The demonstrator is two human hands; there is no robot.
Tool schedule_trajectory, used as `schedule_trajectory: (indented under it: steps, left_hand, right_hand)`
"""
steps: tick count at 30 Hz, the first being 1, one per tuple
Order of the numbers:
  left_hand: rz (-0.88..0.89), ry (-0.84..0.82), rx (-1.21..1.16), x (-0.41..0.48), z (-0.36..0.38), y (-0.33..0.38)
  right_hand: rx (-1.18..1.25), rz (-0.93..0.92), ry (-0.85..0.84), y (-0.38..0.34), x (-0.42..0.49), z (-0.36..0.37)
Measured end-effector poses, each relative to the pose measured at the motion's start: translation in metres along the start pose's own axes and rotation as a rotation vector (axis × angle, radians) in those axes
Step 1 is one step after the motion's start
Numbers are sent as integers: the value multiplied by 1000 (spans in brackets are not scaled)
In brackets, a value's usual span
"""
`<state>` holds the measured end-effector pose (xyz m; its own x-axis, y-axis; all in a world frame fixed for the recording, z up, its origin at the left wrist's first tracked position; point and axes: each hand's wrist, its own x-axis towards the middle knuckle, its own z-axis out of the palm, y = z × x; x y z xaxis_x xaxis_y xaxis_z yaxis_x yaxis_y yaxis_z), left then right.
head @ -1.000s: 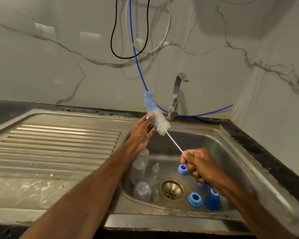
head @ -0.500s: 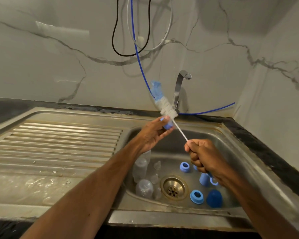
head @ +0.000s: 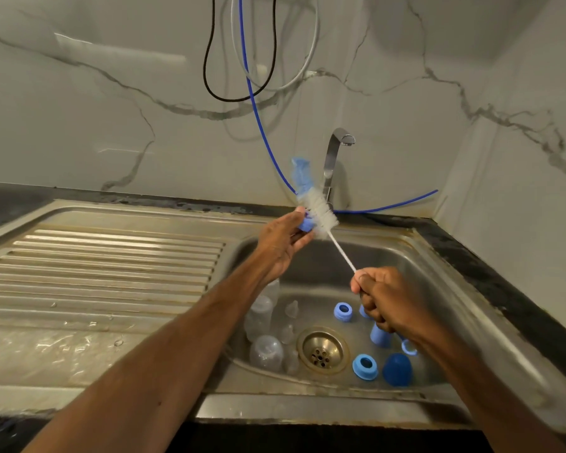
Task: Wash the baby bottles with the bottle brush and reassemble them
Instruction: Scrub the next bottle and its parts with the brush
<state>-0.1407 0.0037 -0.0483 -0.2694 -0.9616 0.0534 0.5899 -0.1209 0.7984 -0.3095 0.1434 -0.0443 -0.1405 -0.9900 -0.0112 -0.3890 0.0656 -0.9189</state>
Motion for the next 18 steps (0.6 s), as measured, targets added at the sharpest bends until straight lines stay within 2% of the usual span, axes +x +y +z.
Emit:
schedule_trajectory:
  steps: [2,6,8,11,12,16,18]
  left_hand:
    - [-28,21,15,0,-11,-1]
    - [-123,-153,31,-10,7,-3]
    - [-95,-112,-12,-8,12,1]
    - [-44,44,14,-1,-3,3]
    - [-65,37,23,-3,-6,2]
    - [-201,-220,34,-18,14,-4]
    - [-208,-264,29,-19,23,-9]
  right_hand:
    - [-41,-6,-26,2,-3,1]
    - [29,-67,52,-9,3,3]
    - [27,-76,47,-7,2,3]
    - [-77,-54,6,4,2,-1]
    - [-104,-56,14,5,5,-2]
    - [-73,-60,164,3,21,-4]
    - [-43,-64,160,3,20,-5]
